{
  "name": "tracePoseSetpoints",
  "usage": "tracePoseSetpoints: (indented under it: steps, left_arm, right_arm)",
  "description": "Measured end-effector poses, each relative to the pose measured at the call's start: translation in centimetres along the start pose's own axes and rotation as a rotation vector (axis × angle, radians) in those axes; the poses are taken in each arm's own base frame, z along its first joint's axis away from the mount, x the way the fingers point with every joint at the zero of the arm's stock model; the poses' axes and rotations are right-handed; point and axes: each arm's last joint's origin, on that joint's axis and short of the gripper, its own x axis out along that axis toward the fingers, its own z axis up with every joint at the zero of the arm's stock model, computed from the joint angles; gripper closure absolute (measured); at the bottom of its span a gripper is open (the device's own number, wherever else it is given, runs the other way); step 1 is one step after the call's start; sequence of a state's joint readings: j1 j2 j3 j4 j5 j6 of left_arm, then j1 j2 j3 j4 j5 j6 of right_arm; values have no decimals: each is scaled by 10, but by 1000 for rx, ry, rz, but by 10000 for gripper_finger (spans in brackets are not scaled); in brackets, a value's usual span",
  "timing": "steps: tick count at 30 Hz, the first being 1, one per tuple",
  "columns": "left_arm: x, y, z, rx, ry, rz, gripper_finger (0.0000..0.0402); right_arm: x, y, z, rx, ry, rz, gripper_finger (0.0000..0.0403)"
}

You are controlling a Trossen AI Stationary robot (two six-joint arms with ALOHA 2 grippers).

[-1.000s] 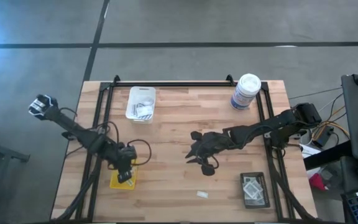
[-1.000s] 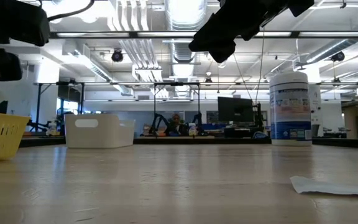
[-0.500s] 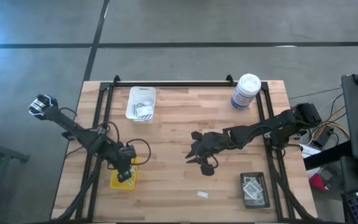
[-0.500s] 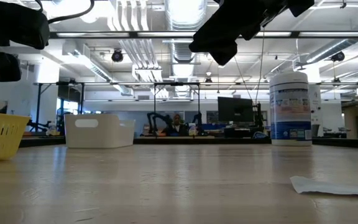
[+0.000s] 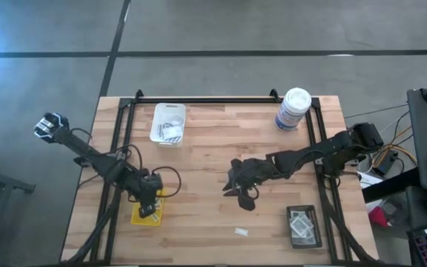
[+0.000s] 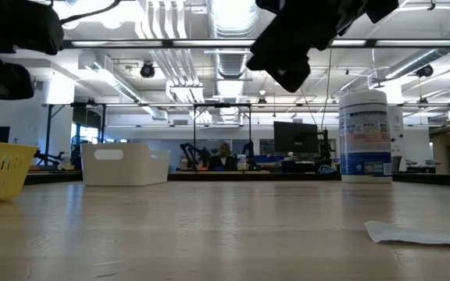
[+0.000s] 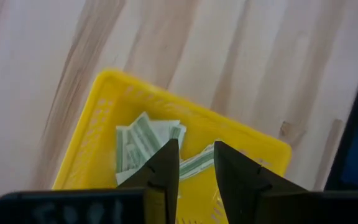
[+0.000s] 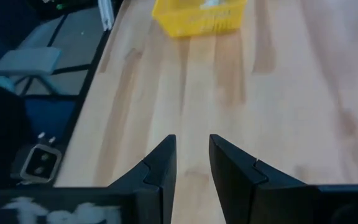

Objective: Pick & Place First Aid Supplies
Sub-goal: Put the green bandage into the yellow bin

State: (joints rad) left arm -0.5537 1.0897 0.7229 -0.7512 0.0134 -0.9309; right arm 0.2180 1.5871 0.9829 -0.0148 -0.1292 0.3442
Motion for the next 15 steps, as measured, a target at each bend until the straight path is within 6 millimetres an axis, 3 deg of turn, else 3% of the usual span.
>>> tracePoseSetpoints:
  steps: [6, 15]
  left_arm:
    - [-13, -13, 11, 156, -84, -49, 307]
    - [-32, -29, 36, 425, -440, 38, 307]
  right_arm:
    - [4, 5, -24, 117, 93, 36, 312]
    - [8, 22, -56, 274, 190, 50, 312]
